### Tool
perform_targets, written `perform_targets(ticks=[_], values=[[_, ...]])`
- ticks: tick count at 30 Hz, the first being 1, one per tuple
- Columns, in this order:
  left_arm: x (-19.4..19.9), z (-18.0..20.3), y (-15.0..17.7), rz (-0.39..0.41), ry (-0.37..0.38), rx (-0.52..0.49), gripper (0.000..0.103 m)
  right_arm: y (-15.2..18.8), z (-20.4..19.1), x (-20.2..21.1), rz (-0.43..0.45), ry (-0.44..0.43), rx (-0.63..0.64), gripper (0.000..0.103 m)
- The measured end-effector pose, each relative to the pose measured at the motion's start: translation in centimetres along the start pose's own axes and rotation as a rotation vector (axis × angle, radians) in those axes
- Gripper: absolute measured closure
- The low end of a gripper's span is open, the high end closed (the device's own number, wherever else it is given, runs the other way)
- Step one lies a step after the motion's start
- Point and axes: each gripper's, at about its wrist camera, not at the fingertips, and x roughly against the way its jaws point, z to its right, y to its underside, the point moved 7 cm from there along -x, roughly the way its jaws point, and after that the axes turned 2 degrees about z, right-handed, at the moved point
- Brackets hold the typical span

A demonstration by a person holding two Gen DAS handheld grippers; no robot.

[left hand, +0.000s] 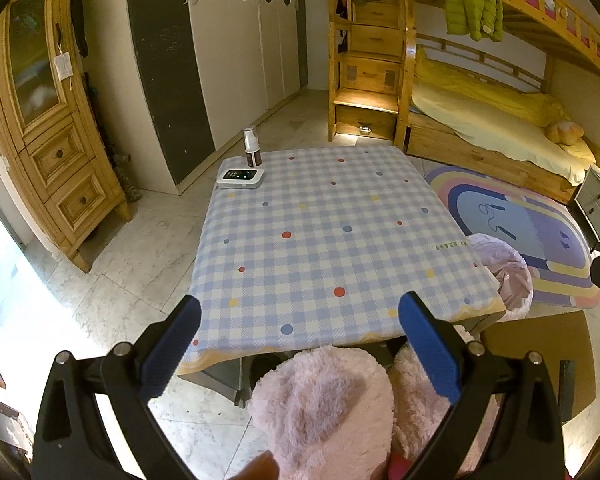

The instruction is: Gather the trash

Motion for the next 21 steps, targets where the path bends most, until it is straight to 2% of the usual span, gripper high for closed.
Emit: perform_targets(ticks=[21], values=[[-0.09, -0.15, -0.19, 0.0, -0.001, 0.007, 0.007, -0.36, 0.17, 0.05, 0.006, -0.01, 0.008, 0.007]])
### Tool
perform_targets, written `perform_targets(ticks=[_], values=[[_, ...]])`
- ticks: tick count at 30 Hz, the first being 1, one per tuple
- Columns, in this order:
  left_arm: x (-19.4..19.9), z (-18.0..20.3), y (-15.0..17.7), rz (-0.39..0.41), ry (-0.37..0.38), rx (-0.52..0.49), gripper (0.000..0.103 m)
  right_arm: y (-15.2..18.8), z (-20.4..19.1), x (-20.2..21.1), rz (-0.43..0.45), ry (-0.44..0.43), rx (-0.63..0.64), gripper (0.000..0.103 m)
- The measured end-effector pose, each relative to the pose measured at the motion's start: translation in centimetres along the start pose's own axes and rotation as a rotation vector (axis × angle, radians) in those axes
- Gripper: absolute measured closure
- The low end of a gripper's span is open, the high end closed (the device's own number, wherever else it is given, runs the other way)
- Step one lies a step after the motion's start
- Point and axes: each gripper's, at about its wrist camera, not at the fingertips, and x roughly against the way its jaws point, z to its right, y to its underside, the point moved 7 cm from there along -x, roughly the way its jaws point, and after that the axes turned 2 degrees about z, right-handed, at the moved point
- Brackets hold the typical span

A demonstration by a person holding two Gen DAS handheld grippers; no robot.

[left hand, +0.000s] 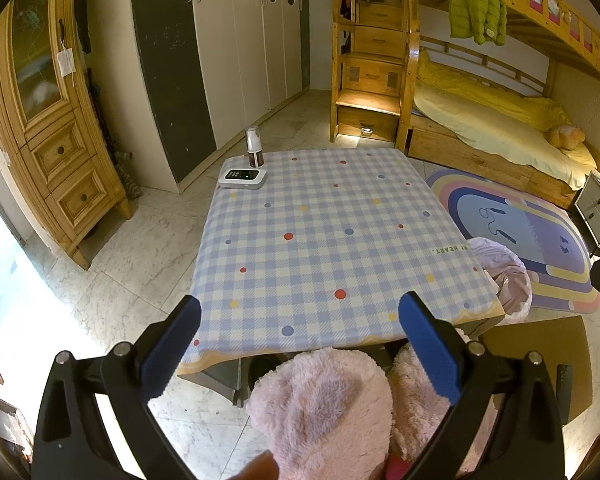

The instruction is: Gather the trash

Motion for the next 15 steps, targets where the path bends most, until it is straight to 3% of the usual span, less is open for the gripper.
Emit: perform_targets(ticks=[15], values=[[0.01, 0.06, -0.03, -0.006, -0.001, 0.005, 0.007, 0.17, -0.02, 0.11, -0.006, 0.0, 0.001, 0.007]])
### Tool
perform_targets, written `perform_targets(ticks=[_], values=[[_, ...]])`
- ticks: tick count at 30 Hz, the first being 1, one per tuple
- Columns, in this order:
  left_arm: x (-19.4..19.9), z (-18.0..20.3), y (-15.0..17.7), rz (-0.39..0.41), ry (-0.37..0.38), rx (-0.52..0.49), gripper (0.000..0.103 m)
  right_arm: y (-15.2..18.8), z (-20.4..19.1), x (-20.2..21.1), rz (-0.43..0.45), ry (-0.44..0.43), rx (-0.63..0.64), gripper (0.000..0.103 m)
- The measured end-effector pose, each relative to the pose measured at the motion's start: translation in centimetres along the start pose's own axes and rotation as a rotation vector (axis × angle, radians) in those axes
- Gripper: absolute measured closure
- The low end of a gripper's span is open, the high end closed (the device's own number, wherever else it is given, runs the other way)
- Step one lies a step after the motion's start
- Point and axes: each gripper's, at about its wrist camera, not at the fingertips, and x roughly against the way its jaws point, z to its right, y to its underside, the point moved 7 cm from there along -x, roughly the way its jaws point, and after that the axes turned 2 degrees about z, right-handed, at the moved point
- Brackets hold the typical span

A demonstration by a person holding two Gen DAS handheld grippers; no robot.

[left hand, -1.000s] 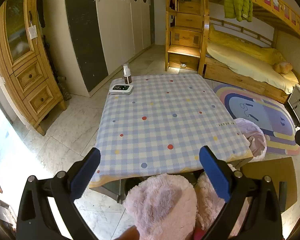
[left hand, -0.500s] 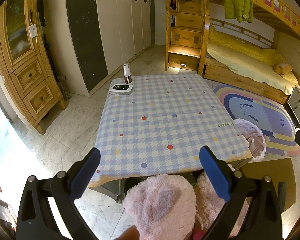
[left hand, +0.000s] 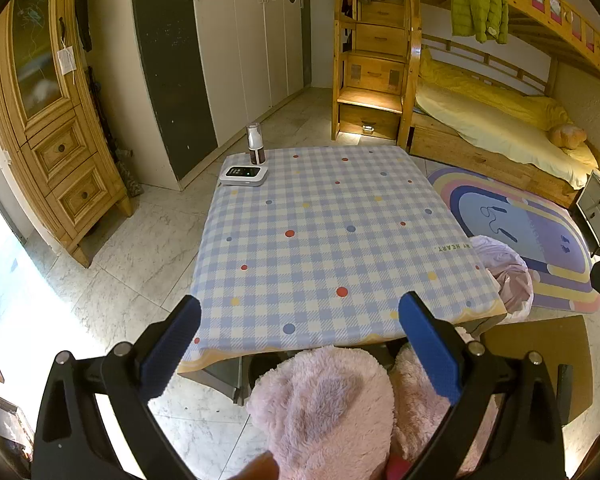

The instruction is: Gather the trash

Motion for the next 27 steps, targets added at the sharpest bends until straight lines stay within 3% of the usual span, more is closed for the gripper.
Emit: perform_targets(ticks=[20, 24, 27], values=[[-0.7, -0.4, 0.4, 0.007, -0.001, 0.017, 0.007, 0.5, 0.5, -0.5, -0.008, 0.007, -0.019, 0.007], [-2.1, -0.5, 0.5, -0.021, 0.007, 0.038, 0.007, 1.3, 2.6, -1.7, 0.001, 0.047, -0.03, 0.007], [-3.2, -0.4, 0.8, -0.033, 0.0, 0.04, 0.007, 3.1, 7.1, -3.8, -0.024, 0.147, -0.07, 0.007]])
